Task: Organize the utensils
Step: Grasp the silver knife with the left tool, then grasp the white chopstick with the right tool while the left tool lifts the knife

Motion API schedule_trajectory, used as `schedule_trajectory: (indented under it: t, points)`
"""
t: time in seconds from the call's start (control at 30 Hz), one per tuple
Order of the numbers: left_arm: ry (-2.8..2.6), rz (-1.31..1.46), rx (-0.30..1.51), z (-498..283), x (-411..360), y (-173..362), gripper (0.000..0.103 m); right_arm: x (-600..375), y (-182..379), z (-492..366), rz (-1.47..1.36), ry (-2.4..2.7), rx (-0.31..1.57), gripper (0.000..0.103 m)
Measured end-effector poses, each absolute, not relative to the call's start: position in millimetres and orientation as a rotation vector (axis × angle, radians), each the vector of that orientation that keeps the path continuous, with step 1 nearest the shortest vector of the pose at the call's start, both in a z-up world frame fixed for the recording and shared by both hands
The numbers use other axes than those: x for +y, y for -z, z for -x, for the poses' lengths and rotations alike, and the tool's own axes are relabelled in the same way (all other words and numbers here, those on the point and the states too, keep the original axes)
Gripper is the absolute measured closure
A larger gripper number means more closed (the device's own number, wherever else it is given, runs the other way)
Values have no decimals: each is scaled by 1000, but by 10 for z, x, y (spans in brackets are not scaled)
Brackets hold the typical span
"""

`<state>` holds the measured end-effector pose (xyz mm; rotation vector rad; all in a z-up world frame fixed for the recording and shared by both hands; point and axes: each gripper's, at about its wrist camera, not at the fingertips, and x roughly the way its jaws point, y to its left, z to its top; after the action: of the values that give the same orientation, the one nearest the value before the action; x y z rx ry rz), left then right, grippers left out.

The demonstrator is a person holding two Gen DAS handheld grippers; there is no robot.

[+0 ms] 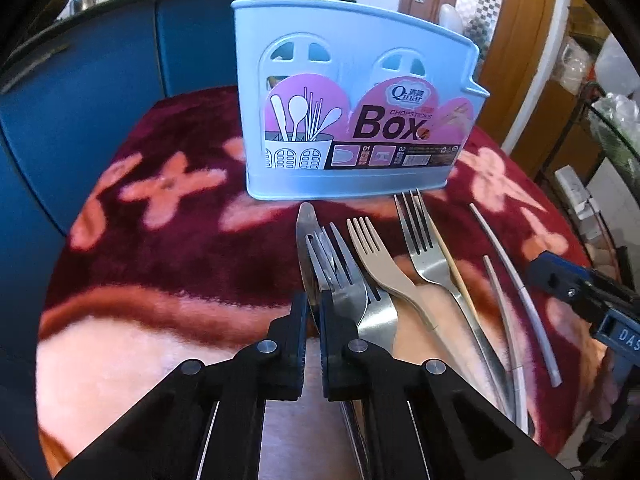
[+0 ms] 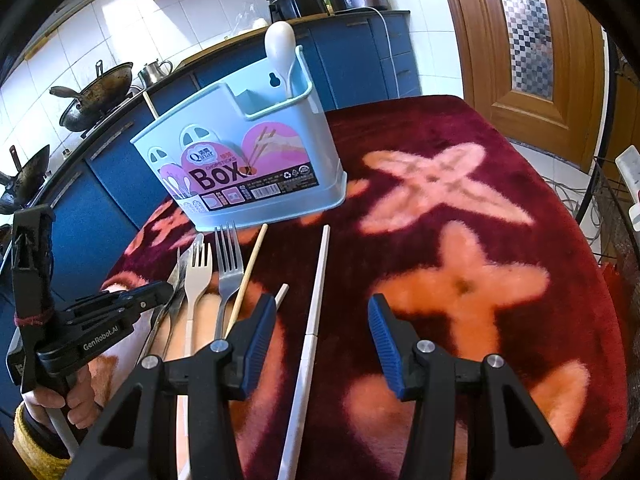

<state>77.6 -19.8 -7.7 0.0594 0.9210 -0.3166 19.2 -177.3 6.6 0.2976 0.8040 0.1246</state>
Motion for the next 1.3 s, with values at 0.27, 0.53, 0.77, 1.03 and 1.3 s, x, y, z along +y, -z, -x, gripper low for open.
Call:
schedule_trajectory:
  t: [0.27, 0.53, 0.77, 1.03, 1.3]
  points:
    - [214, -103, 847, -666, -91, -84, 103, -1777, -67, -193, -297, -126, 806, 52]
    - [197, -90, 910, -731, 71, -25, 102, -1725, -66, -249, -272, -134, 835, 52]
    - [264, -64, 1006, -837, 77, 22, 94, -1733, -68, -432, -245, -144, 902, 52]
    - [353, 17, 1117, -976, 173, 28, 92, -1686, -19, -692, -184, -173, 1071, 52]
    - [415, -37, 1205, -1079, 127, 33, 92, -1569, 2, -883, -65, -200, 1210, 59]
